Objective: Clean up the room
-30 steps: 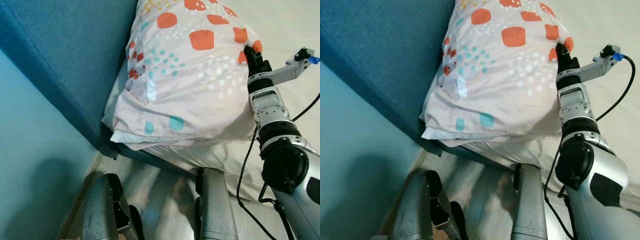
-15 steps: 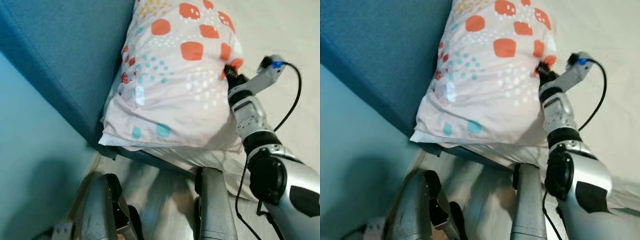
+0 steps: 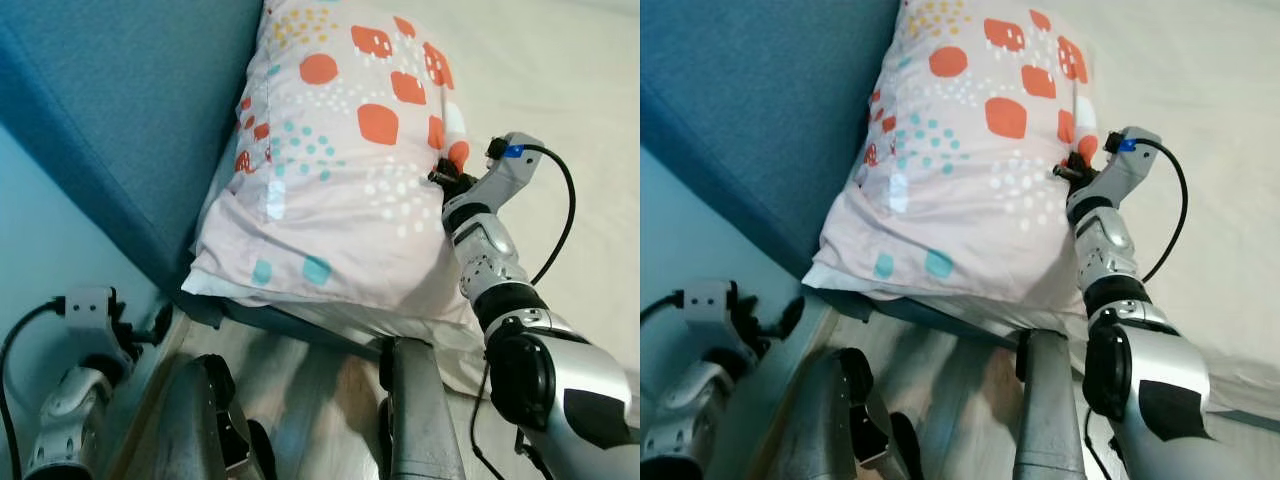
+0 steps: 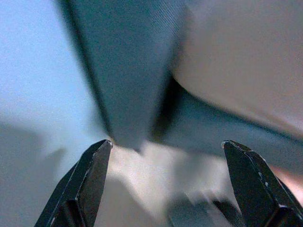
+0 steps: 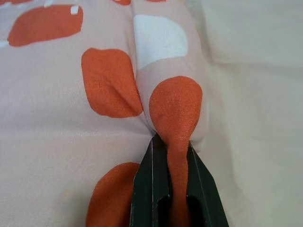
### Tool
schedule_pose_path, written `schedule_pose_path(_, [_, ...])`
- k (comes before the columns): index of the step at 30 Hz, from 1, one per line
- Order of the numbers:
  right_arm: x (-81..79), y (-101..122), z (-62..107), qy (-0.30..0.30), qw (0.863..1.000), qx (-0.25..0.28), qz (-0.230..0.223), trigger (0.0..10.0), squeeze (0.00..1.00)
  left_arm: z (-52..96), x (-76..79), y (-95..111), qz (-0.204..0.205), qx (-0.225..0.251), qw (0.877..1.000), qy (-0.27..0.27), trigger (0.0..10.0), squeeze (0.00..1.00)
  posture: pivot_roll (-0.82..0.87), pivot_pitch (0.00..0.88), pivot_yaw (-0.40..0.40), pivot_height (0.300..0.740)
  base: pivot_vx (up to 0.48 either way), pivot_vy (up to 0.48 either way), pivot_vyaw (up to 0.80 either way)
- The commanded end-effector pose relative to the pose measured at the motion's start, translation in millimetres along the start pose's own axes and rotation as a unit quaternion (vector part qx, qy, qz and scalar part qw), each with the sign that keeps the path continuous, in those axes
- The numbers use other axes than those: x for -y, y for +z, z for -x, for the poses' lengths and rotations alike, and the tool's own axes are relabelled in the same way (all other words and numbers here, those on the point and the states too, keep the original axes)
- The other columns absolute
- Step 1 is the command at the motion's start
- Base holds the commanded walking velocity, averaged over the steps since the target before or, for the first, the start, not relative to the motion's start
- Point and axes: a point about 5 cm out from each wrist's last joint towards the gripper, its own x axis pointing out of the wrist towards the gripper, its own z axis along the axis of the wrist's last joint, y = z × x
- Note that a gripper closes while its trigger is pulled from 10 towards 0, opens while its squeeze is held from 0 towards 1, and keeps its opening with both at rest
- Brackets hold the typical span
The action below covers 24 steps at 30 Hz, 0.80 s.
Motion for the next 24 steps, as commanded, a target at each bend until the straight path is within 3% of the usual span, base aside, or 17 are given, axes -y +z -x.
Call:
schedule_pose_path(1, [12.6, -12.9, 6.4, -0.030, 0.999, -0.030, 0.023, 10.0, 0.00, 6.1, 16.8, -1.3, 0.005, -0.028, 0.994, -0.104, 10.0, 0.00, -0.01, 0.298, 0.005, 0.465, 0.000, 0.000, 0.00])
schedule_pose_path(2, [14.4, -12.6, 6.6, -0.037, 0.998, -0.032, 0.029, 10.0, 0.00, 7.9, 28.2, 1.9, 0.010, -0.030, 0.987, -0.160, 10.0, 0.00, -0.01, 0.298, 0.005, 0.465, 0.000, 0.000, 0.00])
schedule_pose_path(3, [14.4, -12.6, 6.6, -0.037, 0.998, -0.032, 0.029, 10.0, 0.00, 7.9, 28.2, 1.9, 0.010, -0.030, 0.987, -0.160, 10.0, 0.00, -0.01, 0.298, 0.005, 0.465, 0.000, 0.000, 0.00])
schedule_pose_path(4, [16.9, -13.0, 7.1, -0.047, 0.997, -0.036, 0.042, 10.0, 0.00, 10.7, 42.3, 10.1, 0.021, -0.026, 0.973, -0.229, 10.0, 0.00, -0.01, 0.286, 0.003, 0.465, 0.000, 0.000, 0.00])
schedule_pose_path(5, [16.9, -13.0, 7.1, -0.047, 0.997, -0.036, 0.042, 10.0, 0.00, 10.7, 42.3, 10.1, 0.021, -0.026, 0.973, -0.229, 10.0, 0.00, -0.01, 0.286, 0.003, 0.465, 0.000, 0.000, 0.00])
schedule_pose_path(7, [21.4, -13.8, 8.5, -0.064, 0.996, -0.040, 0.055, 10.0, 0.00, 13.7, 59.5, 30.2, 0.052, -0.001, 0.950, -0.308, 10.0, 0.00, -0.02, 0.283, 0.003, 0.465, 0.000, 0.000, 0.00])
schedule_pose_path(8, [21.4, -13.8, 8.5, -0.064, 0.996, -0.040, 0.055, 10.0, 0.00, 13.7, 59.5, 30.2, 0.052, -0.001, 0.950, -0.308, 10.0, 0.00, -0.02, 0.283, 0.003, 0.465, 0.000, 0.000, 0.00])
schedule_pose_path(9, [23.7, -14.0, 9.3, -0.072, 0.995, -0.039, 0.058, 10.0, 0.00, 12.4, 63.2, 47.8, 0.084, 0.036, 0.941, -0.325, 10.0, 0.00, -0.02, 0.280, 0.003, 0.465, 0.000, 0.000, 0.00])
schedule_pose_path(11, [23.7, -14.0, 9.3, -0.072, 0.995, -0.039, 0.058, 10.0, 0.00, 12.4, 63.2, 47.8, 0.084, 0.036, 0.941, -0.325, 10.0, 0.00, -0.02, 0.280, 0.003, 0.465, 0.000, 0.000, 0.00])
schedule_pose_path(12, [29.3, -15.1, 11.7, -0.092, 0.993, -0.036, 0.058, 10.0, 0.00, 5.6, 66.1, 98.9, 0.203, 0.162, 0.910, -0.323, 10.0, 0.00, -0.02, 0.275, 0.005, 0.465, 0.000, 0.000, 0.00])
schedule_pose_path(13, [31.0, -15.6, 12.5, -0.098, 0.993, -0.035, 0.057, 10.0, 0.00, 5.0, 67.4, 114.9, 0.244, 0.201, 0.892, -0.323, 10.0, 0.00, -0.02, 0.276, 0.005, 0.465, 0.000, 0.000, 0.00])
schedule_pose_path(14, [31.0, -15.6, 12.5, -0.098, 0.993, -0.035, 0.057, 10.0, 0.00, 5.0, 67.4, 114.9, 0.244, 0.201, 0.892, -0.323, 10.0, 0.00, -0.02, 0.276, 0.005, 0.465, 0.000, 0.000, 0.00])
schedule_pose_path(16, [32.6, -17.0, 13.7, -0.105, 0.992, -0.035, 0.055, 10.0, 0.00, 9.4, 79.9, 128.5, 0.287, 0.232, 0.862, -0.349, 10.0, 0.00, -0.02, 0.277, 0.005, 0.465, 0.000, 0.000, 0.00])
schedule_pose_path(20, [31.6, -18.6, 14.0, -0.111, 0.992, -0.035, 0.052, 10.0, 0.00, 21.3, 117.2, 106.0, 0.240, 0.162, 0.863, -0.415, 10.0, 0.00, -0.02, 0.281, -0.002, 0.465, 0.000, 0.000, 0.00])
schedule_pose_path(21, [31.6, -18.6, 14.0, -0.111, 0.992, -0.035, 0.052, 10.0, 0.00, 21.3, 117.2, 106.0, 0.240, 0.162, 0.863, -0.415, 10.0, 0.00, -0.02, 0.281, -0.002, 0.465, 0.000, 0.000, 0.00])
schedule_pose_path(22, [30.3, -18.2, 13.4, -0.112, 0.992, -0.034, 0.051, 10.0, 0.00, 26.9, 128.5, 90.8, 0.208, 0.113, 0.867, -0.438, 10.0, 0.00, -0.02, 0.281, -0.004, 0.465, 0.000, 0.000, 0.00])
schedule_pose_path(24, [29.1, -17.6, 12.8, -0.112, 0.992, -0.032, 0.049, 10.0, 0.00, 31.8, 135.3, 79.4, 0.177, 0.077, 0.869, -0.455, 10.0, 0.00, -0.02, 0.281, -0.004, 0.465, 0.000, 0.000, 0.00])
